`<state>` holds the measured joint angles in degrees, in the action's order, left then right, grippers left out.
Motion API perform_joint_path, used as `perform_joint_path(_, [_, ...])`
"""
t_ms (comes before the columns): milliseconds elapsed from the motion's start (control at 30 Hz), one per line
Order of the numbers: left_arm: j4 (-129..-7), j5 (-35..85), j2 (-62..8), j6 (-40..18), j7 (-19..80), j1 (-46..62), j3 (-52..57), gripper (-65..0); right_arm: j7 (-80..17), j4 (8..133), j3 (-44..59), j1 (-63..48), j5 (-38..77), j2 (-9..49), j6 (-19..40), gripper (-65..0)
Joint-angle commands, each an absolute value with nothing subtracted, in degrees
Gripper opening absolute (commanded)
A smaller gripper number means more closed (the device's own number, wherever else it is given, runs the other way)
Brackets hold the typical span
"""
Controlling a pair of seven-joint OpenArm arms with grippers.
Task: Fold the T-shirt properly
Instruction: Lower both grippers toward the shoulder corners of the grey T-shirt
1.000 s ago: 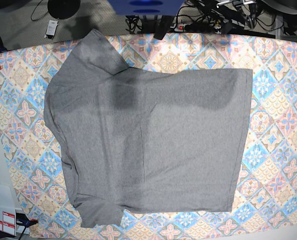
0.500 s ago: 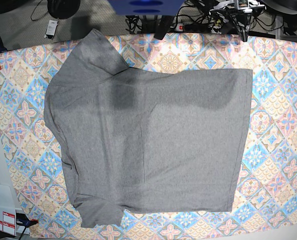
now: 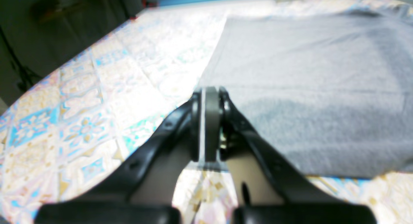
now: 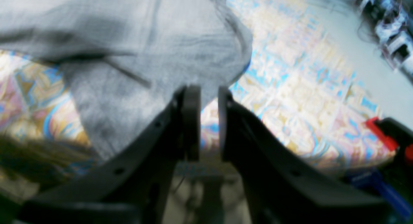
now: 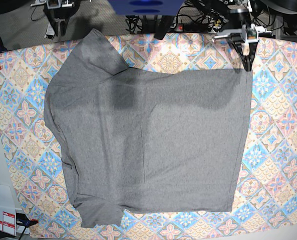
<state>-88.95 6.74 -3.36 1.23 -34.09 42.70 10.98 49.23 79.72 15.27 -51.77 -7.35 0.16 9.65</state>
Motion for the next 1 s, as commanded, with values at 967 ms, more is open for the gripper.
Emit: perform_joint_path(967, [-112.13, 12.62, -3.91, 0.92, 21.05, 41.71, 21.05, -44.8, 1.01, 105.01, 4.53, -46.29, -6.99, 1.71, 9.54, -40.1])
